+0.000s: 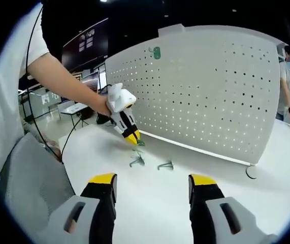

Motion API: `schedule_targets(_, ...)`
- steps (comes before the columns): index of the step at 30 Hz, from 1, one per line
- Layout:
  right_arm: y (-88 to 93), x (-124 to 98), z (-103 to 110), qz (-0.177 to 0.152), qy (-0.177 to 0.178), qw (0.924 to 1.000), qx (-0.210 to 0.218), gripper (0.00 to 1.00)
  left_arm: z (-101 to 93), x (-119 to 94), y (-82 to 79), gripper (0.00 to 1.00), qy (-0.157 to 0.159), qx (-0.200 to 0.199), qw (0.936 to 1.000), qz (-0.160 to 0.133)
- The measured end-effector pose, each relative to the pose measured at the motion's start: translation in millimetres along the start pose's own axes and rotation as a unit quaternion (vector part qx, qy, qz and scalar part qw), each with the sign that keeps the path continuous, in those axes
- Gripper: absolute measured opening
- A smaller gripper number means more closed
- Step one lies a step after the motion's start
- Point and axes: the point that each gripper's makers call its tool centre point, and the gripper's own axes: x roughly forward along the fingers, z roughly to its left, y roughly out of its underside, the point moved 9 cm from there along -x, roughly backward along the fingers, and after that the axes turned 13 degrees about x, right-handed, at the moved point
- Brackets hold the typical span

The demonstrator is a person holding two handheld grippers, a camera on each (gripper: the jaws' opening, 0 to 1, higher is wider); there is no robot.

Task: Insert the hook assembly into the mounting plate slot until the hook locks in place.

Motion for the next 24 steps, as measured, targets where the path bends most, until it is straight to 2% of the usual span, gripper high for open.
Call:
schedule_targets(9, -1.2, -0.7, 1.7, -0.002, 0.001, 0.9993, -0.036, 0.49, -1.2, -5.3, -3.3, 0.02, -0.012, -0.008, 0.9998, -0.014)
schedule_targets(15, -0.7, -1.5, 0.0, 0.000, 0.003, 0.9992, -0.040, 0.46, -1.7, -7.9, -6.0, 0.02, -0.016, -0.014, 0.9995, -0.024)
schedule_targets(24, -1.4, -1.9, 0.0, -0.003, 0.004, 0.9996, -0.029, 0.51, -2.6, -10.9, -8.6, 0.02, -0.020, -0.019, 0.9990, -0.035)
